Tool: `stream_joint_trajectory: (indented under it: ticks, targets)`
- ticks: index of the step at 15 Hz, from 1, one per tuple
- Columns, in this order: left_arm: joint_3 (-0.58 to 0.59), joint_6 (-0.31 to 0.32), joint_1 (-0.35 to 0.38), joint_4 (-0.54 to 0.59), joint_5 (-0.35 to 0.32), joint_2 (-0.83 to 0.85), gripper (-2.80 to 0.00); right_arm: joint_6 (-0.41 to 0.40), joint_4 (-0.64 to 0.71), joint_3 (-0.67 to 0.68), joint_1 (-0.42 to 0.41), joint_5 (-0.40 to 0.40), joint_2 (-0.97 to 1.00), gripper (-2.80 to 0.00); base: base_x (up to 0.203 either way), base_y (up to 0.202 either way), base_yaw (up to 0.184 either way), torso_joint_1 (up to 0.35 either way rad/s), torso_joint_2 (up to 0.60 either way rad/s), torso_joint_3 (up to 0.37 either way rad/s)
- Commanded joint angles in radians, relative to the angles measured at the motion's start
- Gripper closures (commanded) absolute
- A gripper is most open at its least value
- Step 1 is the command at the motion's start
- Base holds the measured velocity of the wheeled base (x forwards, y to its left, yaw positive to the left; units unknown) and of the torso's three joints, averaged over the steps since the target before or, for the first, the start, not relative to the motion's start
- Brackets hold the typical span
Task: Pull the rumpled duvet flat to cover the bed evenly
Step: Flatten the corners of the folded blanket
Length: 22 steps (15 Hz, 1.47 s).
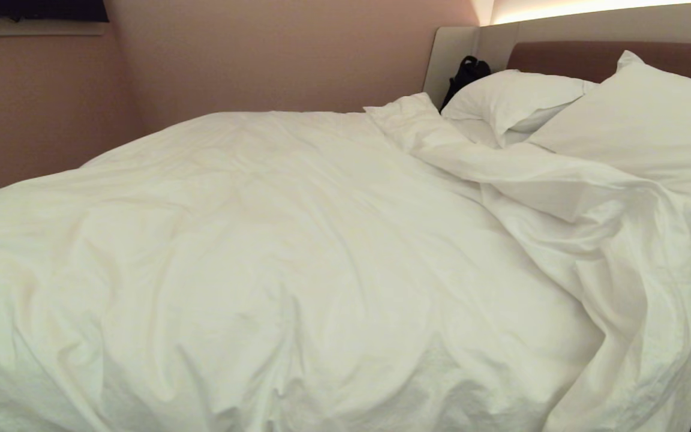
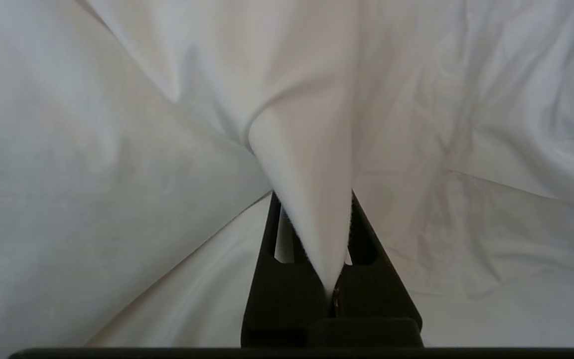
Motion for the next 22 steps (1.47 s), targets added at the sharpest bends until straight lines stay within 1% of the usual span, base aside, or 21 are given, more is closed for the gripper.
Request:
stream_joint_trajectory:
  ticks: [1,4,8,11,18,22]
  targets:
    - [0.0,0.0,0.0,-0.001,0.0,0.0,0.0,0.019,0.015,-0.029,-0.023,0.008,0.024,0.0,0.0,0.0,0.0,0.0,0.0,0.0]
    - [0.0,0.0,0.0,-0.001,0.0,0.0,0.0,0.035,0.016,-0.063,-0.06,0.055,0.047,0.0,0.0,0.0,0.0,0.0,0.0,0.0]
    - [0.0,0.0,0.0,-0.002,0.0,0.0,0.0,0.037,0.022,-0.087,-0.081,0.051,0.075,0.0,0.0,0.0,0.0,0.0,0.0,0.0]
    - [0.0,0.0,0.0,-0.001,0.0,0.0,0.0,0.034,0.02,-0.113,-0.115,0.048,0.111,0.0,0.0,0.0,0.0,0.0,0.0,0.0]
    - [0.0,0.0,0.001,-0.001,0.0,0.0,0.0,0.026,0.02,-0.102,-0.107,0.027,0.122,0.0,0.0,0.0,0.0,0.0,0.0,0.0]
    - [0.0,0.0,0.0,-0.001,0.0,0.0,0.0,0.024,0.023,-0.084,-0.068,0.029,0.11,0.0,0.0,0.0,0.0,0.0,0.0,0.0]
